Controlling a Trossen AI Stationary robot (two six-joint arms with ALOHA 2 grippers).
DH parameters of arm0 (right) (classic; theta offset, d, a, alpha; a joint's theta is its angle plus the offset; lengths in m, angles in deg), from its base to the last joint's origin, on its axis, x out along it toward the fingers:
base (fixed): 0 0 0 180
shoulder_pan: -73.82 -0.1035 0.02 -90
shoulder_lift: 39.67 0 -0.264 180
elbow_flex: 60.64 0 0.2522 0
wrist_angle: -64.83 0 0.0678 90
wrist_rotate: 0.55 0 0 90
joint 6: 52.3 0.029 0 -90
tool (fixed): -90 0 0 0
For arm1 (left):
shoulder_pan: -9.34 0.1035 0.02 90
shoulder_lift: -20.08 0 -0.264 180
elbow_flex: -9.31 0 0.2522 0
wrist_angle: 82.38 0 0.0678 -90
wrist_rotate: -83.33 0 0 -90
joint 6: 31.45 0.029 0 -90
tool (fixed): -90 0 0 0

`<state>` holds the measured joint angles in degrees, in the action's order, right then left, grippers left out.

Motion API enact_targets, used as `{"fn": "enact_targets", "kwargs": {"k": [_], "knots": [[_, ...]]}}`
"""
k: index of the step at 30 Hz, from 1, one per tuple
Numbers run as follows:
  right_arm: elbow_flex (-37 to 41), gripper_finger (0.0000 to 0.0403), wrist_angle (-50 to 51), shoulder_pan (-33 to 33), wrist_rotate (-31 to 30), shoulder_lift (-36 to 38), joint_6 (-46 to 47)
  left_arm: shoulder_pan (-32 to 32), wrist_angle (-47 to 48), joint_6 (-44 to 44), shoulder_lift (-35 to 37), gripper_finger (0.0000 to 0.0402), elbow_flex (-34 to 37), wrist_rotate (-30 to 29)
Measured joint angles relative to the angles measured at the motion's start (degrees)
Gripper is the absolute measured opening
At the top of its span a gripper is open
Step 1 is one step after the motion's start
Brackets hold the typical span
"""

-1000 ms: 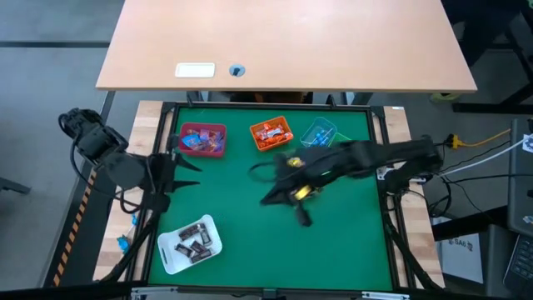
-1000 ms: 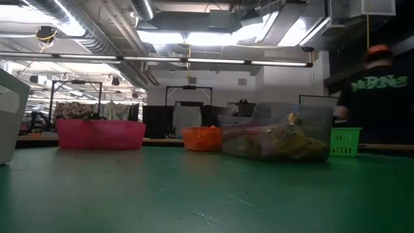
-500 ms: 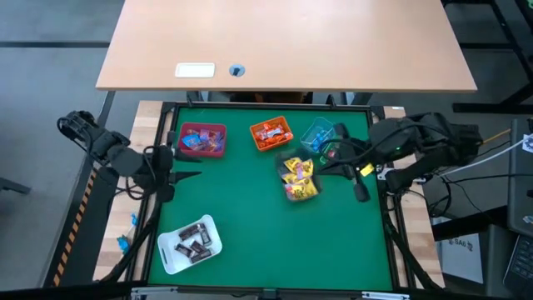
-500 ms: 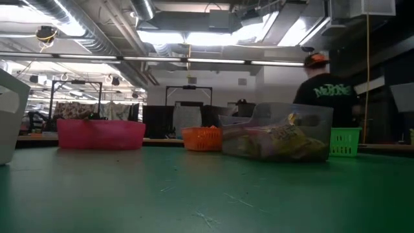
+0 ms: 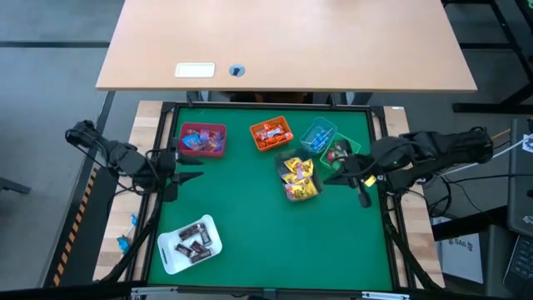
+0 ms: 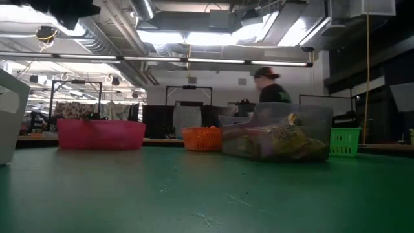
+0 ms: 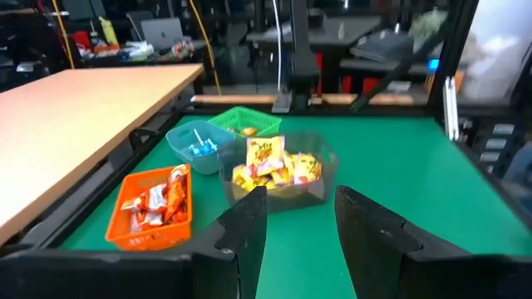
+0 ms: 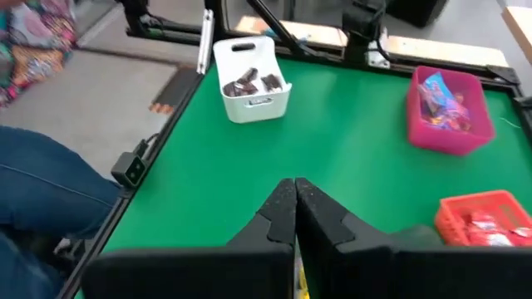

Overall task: Sort candy
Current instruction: Return to Home Position

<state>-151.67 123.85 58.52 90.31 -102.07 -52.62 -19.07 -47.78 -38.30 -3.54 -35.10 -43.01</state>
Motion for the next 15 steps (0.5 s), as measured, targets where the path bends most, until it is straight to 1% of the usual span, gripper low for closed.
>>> {"fn": "enact_targets", "kwargs": {"k": [5,8,12,15], "knots": [[17.9,0.0005,-12.4,0.0,0.3,12.4,2.0,0.0,-8.2,1.1,5.8,0.0132,8.1,-0.1],[26.6,0.0005,-18.2,0.0,0.1,20.1,3.5,0.2,-16.5,4.3,7.6,0.0132,12.8,-0.5],[35.5,0.0005,-23.1,0.0,0.2,30.9,3.6,2.6,-29.4,7.3,7.9,0.0132,18.5,-0.2],[39.9,0.0005,-25.3,0.0,-0.8,38.9,3.3,5.5,-34.8,8.5,7.9,0.0132,21.6,1.6]]}}
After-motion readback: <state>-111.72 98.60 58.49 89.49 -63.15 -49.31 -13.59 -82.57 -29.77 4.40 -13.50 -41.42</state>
